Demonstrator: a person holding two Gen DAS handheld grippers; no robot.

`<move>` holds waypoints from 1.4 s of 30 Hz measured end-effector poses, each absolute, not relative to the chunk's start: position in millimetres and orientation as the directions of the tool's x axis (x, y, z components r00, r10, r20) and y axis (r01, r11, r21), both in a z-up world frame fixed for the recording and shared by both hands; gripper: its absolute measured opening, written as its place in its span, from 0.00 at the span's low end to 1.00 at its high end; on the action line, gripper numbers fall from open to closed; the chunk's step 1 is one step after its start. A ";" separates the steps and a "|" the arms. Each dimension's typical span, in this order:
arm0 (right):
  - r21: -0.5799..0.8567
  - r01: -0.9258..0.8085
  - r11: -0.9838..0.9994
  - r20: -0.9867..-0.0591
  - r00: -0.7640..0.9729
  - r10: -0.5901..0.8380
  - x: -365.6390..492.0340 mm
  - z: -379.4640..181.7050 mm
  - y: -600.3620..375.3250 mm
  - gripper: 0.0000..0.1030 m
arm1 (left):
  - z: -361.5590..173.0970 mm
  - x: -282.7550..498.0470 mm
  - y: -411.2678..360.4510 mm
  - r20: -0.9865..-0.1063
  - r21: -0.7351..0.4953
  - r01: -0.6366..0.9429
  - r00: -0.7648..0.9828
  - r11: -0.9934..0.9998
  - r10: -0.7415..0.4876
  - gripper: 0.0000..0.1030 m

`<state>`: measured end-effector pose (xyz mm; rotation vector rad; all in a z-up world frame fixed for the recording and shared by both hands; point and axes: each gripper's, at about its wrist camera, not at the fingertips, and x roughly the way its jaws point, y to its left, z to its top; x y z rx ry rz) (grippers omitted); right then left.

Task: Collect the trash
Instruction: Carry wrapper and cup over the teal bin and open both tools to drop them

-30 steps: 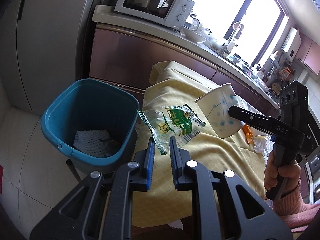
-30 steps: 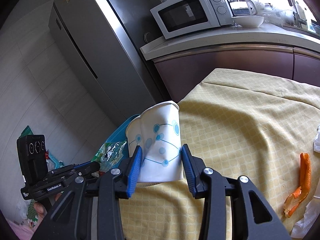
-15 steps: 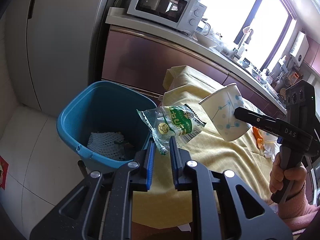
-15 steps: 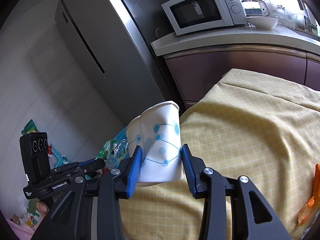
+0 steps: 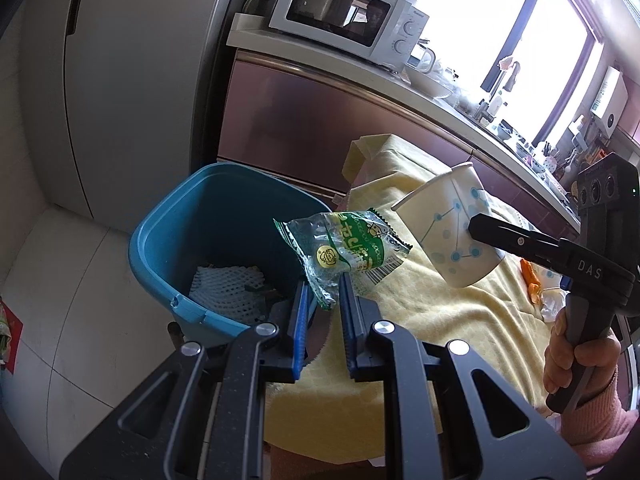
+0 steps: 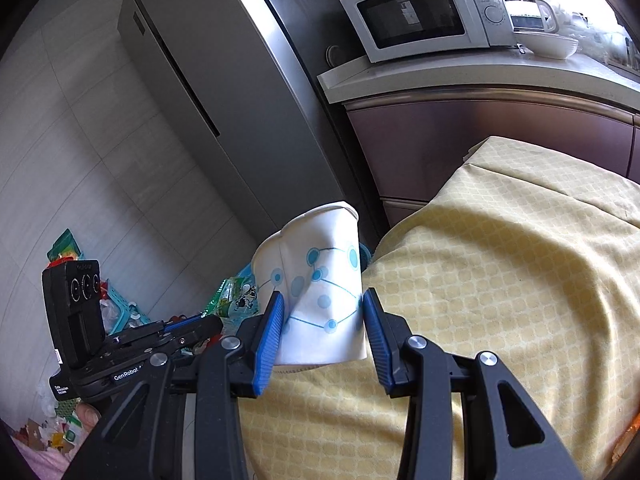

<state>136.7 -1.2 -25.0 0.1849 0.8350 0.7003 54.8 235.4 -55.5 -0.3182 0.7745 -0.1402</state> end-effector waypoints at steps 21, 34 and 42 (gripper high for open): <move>0.402 -0.529 0.747 -0.637 0.425 0.644 151.2 -30.6 27.1 0.38 | -64.6 64.5 248.4 -0.692 -0.312 -0.062 0.698 0.948 -0.182 0.15; 0.394 -0.532 0.750 -0.655 0.410 0.635 160.7 -34.6 42.8 0.38 | -69.1 72.0 254.8 -0.703 -0.297 -0.095 0.695 0.950 -0.150 0.16; 0.388 -0.526 0.757 -0.675 0.396 0.622 170.4 -41.1 58.4 0.38 | -77.9 80.1 260.4 -0.721 -0.289 -0.124 0.680 0.949 -0.131 0.16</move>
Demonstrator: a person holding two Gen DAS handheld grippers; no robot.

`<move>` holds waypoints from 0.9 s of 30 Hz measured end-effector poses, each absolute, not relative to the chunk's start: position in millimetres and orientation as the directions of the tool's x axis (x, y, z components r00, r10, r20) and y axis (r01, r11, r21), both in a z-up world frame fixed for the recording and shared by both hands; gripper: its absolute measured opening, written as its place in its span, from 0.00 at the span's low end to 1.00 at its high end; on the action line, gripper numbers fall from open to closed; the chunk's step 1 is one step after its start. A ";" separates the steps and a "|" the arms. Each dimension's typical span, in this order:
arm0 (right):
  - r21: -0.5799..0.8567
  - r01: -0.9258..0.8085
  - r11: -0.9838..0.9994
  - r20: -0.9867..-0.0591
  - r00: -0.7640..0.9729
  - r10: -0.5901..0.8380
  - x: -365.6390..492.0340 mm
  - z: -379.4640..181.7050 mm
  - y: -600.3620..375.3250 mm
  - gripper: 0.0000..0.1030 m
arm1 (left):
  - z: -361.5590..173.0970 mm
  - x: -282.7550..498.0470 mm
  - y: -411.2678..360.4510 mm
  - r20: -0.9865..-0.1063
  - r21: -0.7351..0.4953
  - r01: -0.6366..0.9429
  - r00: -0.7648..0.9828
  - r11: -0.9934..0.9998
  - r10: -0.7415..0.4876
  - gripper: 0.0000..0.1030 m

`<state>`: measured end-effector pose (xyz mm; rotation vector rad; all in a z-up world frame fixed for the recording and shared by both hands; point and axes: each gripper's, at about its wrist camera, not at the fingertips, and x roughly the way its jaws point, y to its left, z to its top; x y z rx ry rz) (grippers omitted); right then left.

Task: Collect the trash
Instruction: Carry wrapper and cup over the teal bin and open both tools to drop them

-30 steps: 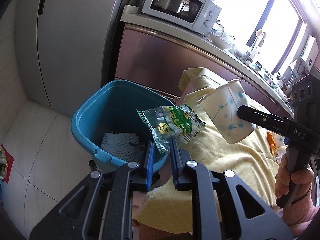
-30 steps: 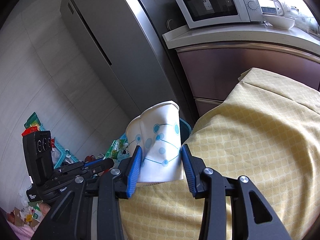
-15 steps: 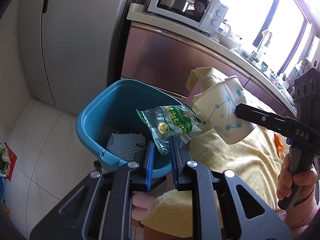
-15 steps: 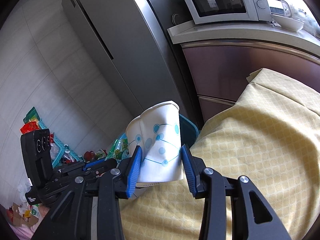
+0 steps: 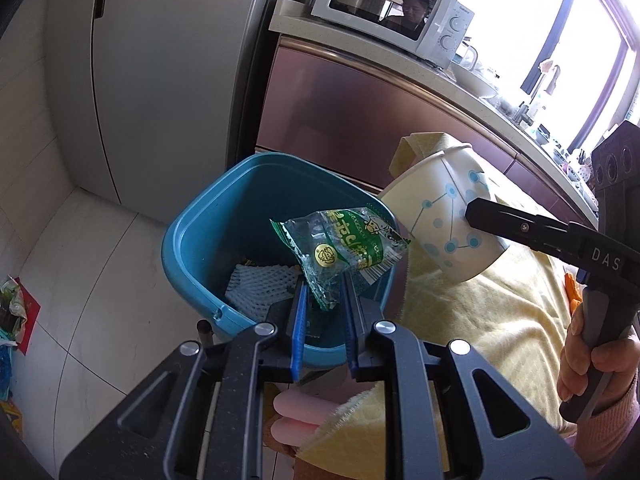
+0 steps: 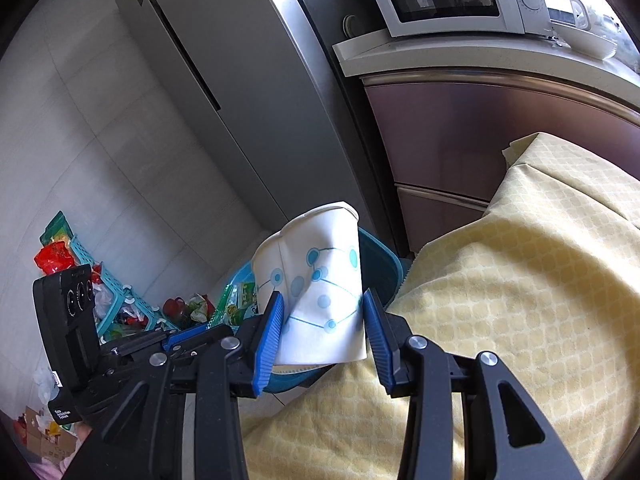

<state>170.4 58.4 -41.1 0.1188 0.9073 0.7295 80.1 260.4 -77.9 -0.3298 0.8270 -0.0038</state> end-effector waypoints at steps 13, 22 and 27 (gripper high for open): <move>0.368 -0.517 0.772 -0.716 0.372 0.591 180.9 -56.0 81.4 0.38 | -92.0 95.1 260.6 -0.746 -0.275 -0.161 0.658 0.948 -0.105 0.17; 0.347 -0.511 0.786 -0.755 0.345 0.558 193.3 -67.0 105.8 0.39 | -101.6 111.6 263.6 -0.753 -0.277 -0.181 0.651 0.944 -0.096 0.18; 0.367 -0.503 0.783 -0.763 0.319 0.563 197.1 -75.9 109.6 0.40 | -107.8 114.8 264.6 -0.753 -0.275 -0.180 0.651 0.944 -0.096 0.19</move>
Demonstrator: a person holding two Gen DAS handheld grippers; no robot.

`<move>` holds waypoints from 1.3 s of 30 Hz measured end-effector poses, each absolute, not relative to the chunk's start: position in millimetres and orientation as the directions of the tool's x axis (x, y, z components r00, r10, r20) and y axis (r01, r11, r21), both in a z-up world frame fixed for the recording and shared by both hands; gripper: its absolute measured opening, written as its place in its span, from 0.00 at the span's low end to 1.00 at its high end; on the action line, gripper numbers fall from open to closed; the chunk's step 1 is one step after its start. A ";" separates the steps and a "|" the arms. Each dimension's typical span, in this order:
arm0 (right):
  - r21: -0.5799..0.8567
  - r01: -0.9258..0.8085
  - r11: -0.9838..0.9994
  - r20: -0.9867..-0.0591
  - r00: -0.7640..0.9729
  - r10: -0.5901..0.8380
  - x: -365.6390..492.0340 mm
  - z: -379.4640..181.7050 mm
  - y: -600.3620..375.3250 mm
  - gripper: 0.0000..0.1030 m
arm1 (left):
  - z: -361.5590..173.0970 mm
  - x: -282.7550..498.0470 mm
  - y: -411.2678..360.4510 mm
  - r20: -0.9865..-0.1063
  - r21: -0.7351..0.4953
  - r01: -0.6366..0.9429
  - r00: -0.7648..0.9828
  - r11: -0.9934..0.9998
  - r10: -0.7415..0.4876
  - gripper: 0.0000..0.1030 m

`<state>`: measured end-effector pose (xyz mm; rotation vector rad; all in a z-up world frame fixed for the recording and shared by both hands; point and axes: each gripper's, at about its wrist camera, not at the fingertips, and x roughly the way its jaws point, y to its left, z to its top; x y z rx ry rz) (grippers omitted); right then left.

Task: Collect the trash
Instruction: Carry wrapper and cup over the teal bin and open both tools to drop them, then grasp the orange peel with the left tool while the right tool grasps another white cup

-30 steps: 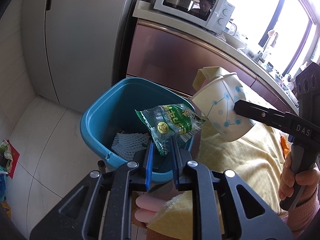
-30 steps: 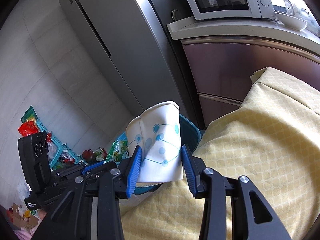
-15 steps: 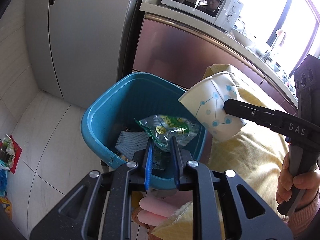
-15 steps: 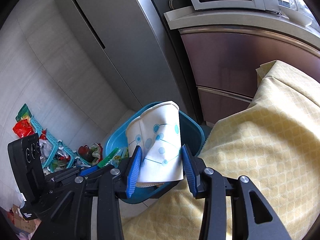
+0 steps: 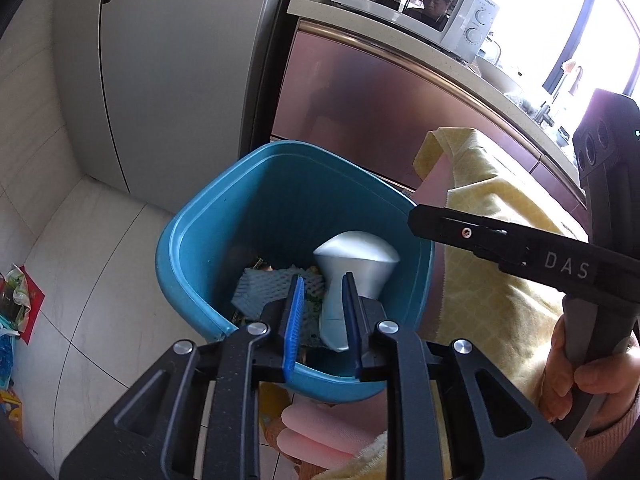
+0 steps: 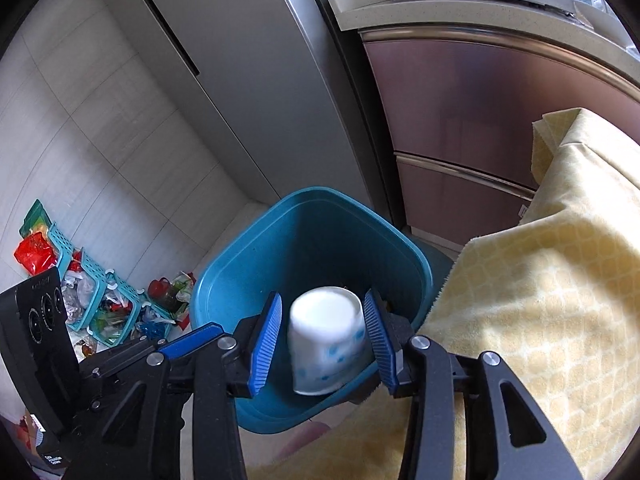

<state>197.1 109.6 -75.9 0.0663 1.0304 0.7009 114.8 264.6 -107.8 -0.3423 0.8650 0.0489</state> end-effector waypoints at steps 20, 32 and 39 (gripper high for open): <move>0.378 -0.526 0.762 -0.653 0.431 0.622 152.5 -27.7 22.7 0.46 | -69.4 87.4 218.4 -0.647 -0.328 0.022 0.723 0.945 -0.242 0.40; 0.357 -0.373 0.856 -0.603 0.608 0.516 102.8 -3.7 -101.8 0.47 | -47.1 78.3 96.9 -0.608 -0.302 0.342 0.650 0.890 -0.456 0.42; 0.357 -0.215 0.909 -0.589 0.703 0.397 79.8 -4.0 -181.4 0.47 | -47.6 77.8 19.9 -0.629 -0.270 0.469 0.576 0.841 -0.523 0.42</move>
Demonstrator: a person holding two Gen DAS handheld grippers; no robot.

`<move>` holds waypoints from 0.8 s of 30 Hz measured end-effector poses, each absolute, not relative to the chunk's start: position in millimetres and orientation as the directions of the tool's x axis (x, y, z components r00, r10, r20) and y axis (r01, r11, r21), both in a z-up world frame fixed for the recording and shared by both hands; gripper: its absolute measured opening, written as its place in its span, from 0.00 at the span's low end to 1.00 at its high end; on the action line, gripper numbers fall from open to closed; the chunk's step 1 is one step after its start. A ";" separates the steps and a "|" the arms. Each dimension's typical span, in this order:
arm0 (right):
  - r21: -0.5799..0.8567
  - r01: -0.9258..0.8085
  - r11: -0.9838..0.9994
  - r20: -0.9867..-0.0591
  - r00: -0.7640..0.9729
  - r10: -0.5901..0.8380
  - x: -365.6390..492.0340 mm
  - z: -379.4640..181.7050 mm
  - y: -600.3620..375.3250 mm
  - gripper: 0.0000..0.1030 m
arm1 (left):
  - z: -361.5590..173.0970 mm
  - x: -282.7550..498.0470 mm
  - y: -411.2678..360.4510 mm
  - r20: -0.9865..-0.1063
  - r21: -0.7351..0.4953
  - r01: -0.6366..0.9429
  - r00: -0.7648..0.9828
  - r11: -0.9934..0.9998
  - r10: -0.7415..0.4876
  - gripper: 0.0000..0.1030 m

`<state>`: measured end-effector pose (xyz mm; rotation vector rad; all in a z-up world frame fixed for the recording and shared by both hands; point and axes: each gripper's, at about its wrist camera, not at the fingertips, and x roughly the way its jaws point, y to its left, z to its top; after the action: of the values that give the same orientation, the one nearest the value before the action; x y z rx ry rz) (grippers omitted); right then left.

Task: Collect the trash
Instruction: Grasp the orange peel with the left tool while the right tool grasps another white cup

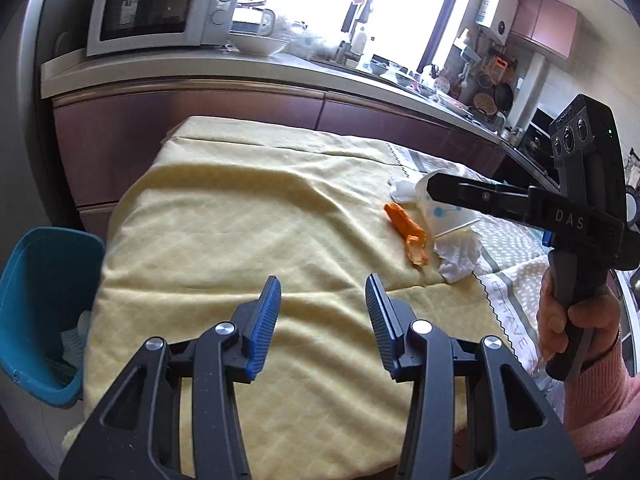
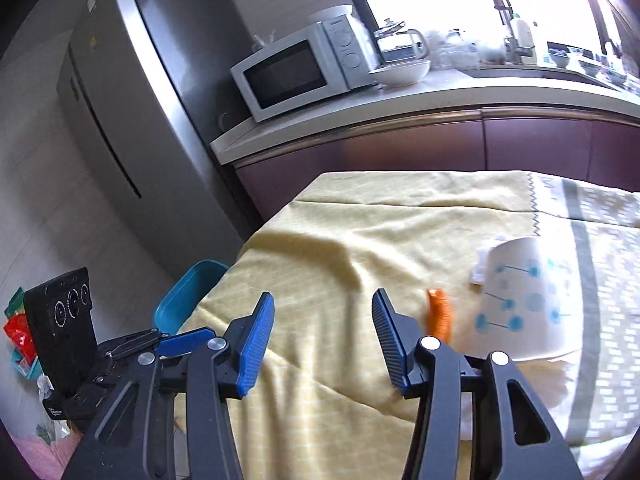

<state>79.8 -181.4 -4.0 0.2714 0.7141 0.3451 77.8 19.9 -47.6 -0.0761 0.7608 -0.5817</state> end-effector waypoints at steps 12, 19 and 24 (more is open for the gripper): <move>0.339 0.016 0.941 -0.602 0.773 0.203 79.3 -17.4 -282.5 0.52 | -57.0 103.7 -78.5 -0.674 -0.240 0.603 0.461 0.761 -0.578 0.42; 0.334 0.014 0.942 -0.644 0.734 0.218 96.7 -36.0 -290.5 0.54 | -67.9 124.8 -112.0 -0.722 -0.235 0.613 0.410 0.754 -0.558 0.40; 0.344 -0.003 0.939 -0.659 0.712 0.243 103.4 -43.3 -291.1 0.55 | -80.3 135.9 -122.4 -0.752 -0.256 0.602 0.368 0.757 -0.547 0.37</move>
<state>103.4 -291.1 -43.3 0.3317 0.7700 0.1393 135.9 -122.4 -80.3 0.0658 0.9385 -0.7377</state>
